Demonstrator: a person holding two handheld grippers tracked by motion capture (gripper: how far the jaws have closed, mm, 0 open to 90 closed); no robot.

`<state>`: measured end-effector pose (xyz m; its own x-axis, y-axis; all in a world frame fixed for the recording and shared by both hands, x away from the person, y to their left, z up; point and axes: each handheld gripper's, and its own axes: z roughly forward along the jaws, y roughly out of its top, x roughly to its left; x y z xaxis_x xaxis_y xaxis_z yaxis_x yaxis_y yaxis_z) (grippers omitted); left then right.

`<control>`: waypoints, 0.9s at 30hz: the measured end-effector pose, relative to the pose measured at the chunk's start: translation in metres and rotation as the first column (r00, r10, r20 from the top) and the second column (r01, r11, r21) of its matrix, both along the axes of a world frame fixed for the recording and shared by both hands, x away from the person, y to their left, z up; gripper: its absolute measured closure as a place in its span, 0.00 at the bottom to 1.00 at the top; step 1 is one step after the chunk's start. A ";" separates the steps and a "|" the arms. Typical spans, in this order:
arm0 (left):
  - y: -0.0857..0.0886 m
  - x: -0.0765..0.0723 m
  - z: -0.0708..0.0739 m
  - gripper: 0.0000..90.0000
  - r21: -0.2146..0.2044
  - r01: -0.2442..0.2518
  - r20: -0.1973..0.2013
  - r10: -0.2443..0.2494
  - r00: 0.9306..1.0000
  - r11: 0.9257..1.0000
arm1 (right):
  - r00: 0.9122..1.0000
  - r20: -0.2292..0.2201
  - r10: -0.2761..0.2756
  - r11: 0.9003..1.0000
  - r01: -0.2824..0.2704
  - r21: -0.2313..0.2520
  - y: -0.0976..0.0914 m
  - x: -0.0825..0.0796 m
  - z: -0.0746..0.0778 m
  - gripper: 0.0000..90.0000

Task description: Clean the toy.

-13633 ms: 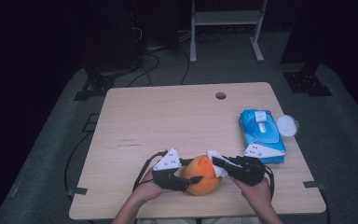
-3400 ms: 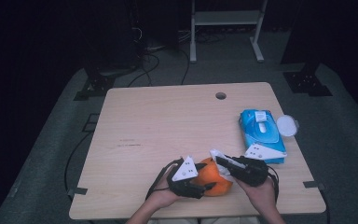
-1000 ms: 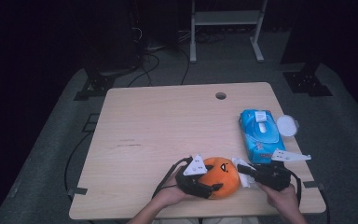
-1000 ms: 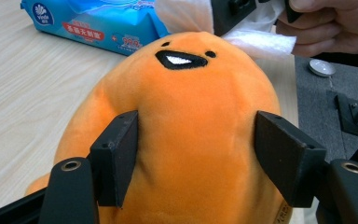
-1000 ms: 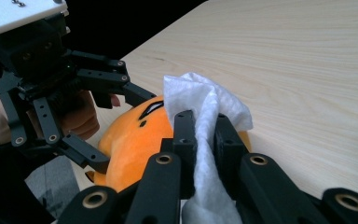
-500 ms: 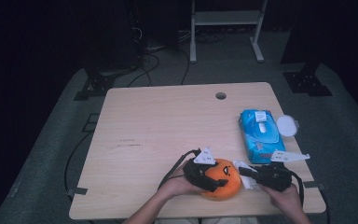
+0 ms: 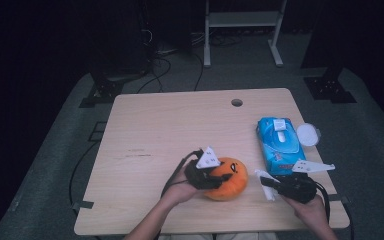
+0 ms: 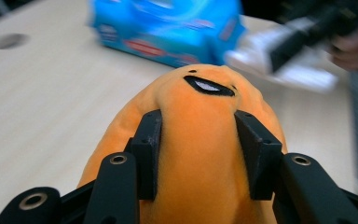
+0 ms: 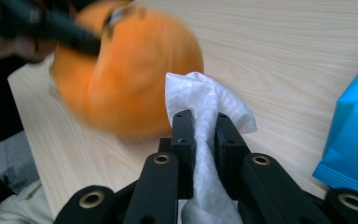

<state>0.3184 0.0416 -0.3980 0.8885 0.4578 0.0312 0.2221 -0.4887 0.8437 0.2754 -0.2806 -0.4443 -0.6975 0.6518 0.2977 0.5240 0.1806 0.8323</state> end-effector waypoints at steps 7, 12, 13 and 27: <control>0.039 0.034 0.007 0.61 0.026 -0.162 0.057 0.160 0.986 0.987 | 0.999 0.035 0.002 0.994 0.002 -0.111 0.012 0.002 -0.001 0.79; 0.053 0.051 0.001 0.61 0.043 -0.219 0.060 0.217 0.974 0.975 | 0.999 0.041 0.002 0.990 0.004 -0.143 0.018 0.009 -0.002 0.73; 0.054 0.053 -0.001 0.60 0.043 -0.219 0.055 0.216 0.975 0.975 | 0.999 0.036 0.002 0.988 0.004 -0.153 0.019 0.011 -0.003 0.71; 0.056 0.051 -0.005 0.46 0.005 -0.187 0.010 0.187 0.982 0.982 | 0.999 0.040 -0.011 0.995 0.015 -0.103 0.010 0.012 -0.004 0.58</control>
<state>0.3692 0.0976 -0.4029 0.7866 0.6160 0.0420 0.3024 -0.4437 0.8436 0.2869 -0.2708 -0.4483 -0.6989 0.6865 0.2007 0.4940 0.2604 0.8295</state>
